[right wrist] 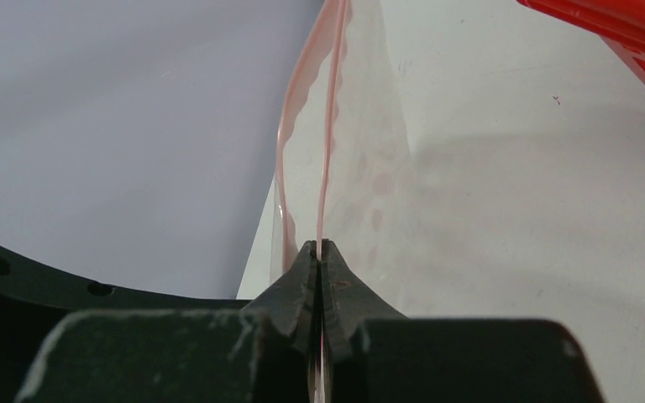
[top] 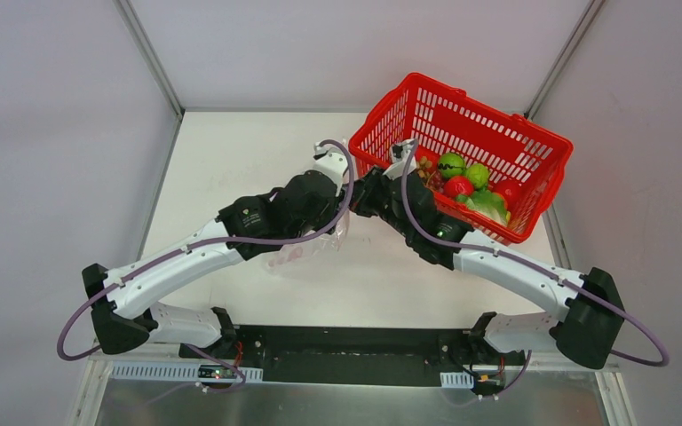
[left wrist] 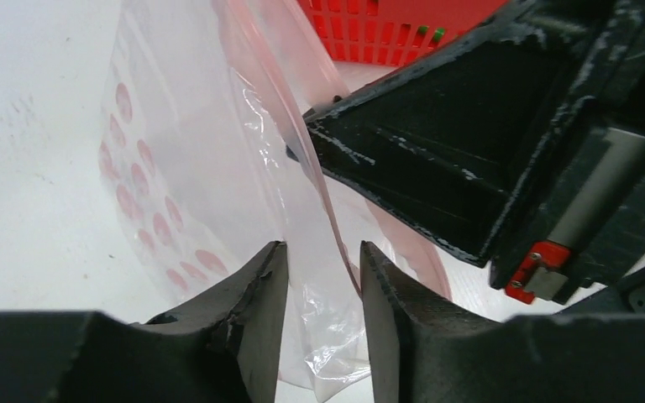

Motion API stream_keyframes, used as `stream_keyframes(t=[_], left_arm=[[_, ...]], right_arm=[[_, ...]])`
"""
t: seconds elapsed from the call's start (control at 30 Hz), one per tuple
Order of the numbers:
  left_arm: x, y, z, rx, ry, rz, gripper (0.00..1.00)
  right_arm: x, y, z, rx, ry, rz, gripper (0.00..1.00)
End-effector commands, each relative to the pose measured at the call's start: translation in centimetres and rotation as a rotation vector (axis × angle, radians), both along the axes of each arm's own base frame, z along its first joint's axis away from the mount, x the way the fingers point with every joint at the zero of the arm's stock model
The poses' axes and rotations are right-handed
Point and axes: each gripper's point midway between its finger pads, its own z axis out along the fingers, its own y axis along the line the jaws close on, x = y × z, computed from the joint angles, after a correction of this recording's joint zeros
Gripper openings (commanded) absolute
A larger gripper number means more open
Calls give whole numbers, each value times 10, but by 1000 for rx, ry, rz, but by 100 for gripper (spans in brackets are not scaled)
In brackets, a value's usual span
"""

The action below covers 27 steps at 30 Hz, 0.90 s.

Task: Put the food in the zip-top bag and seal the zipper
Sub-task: Open the zipper of the food storage bag.

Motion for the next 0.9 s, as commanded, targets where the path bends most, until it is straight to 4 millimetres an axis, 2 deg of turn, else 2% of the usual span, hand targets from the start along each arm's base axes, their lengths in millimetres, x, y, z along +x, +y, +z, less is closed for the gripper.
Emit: stream_keyframes(t=[0.0,0.1,0.23,0.3,0.43,0.53,0.73,0.8,0.87], left_arm=[[7,15,22,5,-66,52,35],[10,20,25,19,-89,70,31],[14,29,27,44,-104,108,15],[16,38,28,49,-111,137,1],[15,63,34,46,-136,194,0],[11,83,41,38,-154,228,0],[0,118,46,61,-178,290,0],[-3,120,42,57,-168,286,0],[-5,115,36,41,-148,265,0]], right_arm=[[1,-10,36,52,-72,-29,0],[-6,-11,32,32,-90,9,0],[-21,-9,22,7,-104,95,0],[-22,-17,8,-31,-89,76,0],[-3,-56,-33,-231,-47,-107,0],[4,-74,-56,-375,-32,-157,0],[8,-94,-85,-555,14,-192,0],[8,-95,-87,-564,15,-193,0],[5,-85,-86,-547,9,-142,0]])
